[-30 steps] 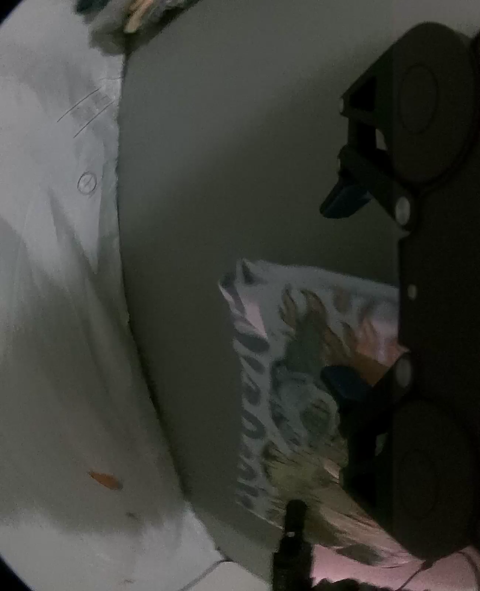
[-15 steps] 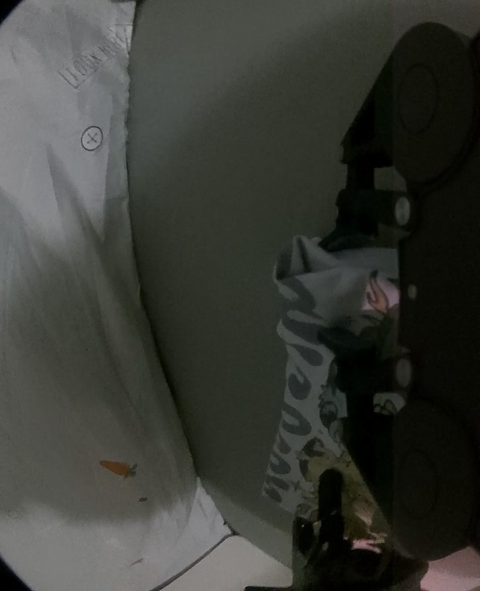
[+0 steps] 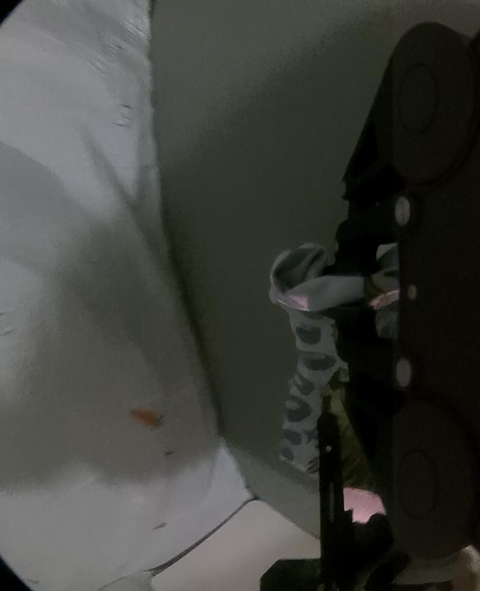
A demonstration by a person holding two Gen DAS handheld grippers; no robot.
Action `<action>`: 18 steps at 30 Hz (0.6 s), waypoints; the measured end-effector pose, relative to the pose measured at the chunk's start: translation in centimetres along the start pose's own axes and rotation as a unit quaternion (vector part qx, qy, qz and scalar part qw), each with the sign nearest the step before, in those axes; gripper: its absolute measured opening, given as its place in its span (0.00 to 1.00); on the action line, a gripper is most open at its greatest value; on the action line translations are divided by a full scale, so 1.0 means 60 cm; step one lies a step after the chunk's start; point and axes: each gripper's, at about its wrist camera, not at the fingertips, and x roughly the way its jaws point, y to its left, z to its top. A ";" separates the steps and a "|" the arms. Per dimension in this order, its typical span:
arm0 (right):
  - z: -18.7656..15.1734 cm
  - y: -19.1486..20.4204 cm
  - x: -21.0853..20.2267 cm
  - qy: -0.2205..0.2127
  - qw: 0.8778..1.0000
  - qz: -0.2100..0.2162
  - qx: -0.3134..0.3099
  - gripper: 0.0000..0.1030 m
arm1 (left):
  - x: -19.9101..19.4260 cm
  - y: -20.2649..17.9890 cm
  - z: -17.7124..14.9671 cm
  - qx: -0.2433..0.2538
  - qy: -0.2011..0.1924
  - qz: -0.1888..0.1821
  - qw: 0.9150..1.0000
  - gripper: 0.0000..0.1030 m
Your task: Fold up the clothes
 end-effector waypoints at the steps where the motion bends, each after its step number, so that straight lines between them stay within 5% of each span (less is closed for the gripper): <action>1: 0.000 0.010 -0.022 -0.013 1.000 -0.001 0.002 0.13 | -0.015 -0.005 0.001 -0.005 -0.009 -0.003 1.000 0.17; 9: 0.010 0.057 -0.185 -0.102 0.995 -0.015 0.007 0.12 | -0.089 -0.081 0.034 0.016 -0.071 -0.057 0.996 0.16; 18: 0.063 -0.008 -0.324 -0.203 0.977 -0.056 0.009 0.12 | -0.038 -0.266 0.114 0.091 -0.117 -0.124 0.981 0.16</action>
